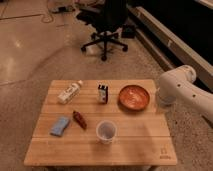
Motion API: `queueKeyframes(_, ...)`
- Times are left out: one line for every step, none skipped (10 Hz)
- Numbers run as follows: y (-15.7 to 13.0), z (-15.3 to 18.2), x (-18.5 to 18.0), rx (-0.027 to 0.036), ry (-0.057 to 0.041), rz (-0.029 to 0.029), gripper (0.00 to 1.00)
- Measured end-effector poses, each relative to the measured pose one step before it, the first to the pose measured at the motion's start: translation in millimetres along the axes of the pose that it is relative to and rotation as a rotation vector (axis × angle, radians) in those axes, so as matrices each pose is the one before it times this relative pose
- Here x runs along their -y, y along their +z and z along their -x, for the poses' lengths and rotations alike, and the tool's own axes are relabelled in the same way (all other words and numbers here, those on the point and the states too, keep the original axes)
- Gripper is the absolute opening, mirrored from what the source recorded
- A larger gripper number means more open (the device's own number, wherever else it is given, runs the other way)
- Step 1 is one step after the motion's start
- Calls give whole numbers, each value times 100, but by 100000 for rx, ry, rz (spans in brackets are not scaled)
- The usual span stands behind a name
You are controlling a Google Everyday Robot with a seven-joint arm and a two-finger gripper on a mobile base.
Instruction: Push the ceramic bowl across the table
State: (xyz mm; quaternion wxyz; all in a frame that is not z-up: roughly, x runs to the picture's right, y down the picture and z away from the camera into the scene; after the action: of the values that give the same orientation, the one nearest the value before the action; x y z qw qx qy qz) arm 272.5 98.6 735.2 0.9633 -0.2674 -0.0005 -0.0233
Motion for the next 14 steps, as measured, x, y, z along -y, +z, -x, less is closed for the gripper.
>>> queueKeyframes(11,82,-96,-63,-195,187,41)
queueKeyframes(36,95,-5,-317,984,98,41)
queueKeyframes(-24,100,-16,-553,121,-159,41)
queueKeyframes(156,-83,106,-127,-265,-256,41)
queueKeyframes(510,-155,20,316,191,34,41)
queueKeyframes(567,-1328,474,-38,-262,-122,41)
queueKeyframes(-183,-428,190,-5,98,-131,41)
queueKeyframes(-243,87,-309,-117,-73,643,41)
queueKeyframes(-369,735,-78,196,194,-71,41)
queueKeyframes(-6,426,78,276,-322,-84,41)
queueKeyframes(279,-233,69,-75,266,-181,41)
queueKeyframes(-11,-402,36,-281,146,-175,41)
queueKeyframes(30,-73,-77,-4,-81,142,41)
queueKeyframes(-39,-1,-58,-36,15,111,41)
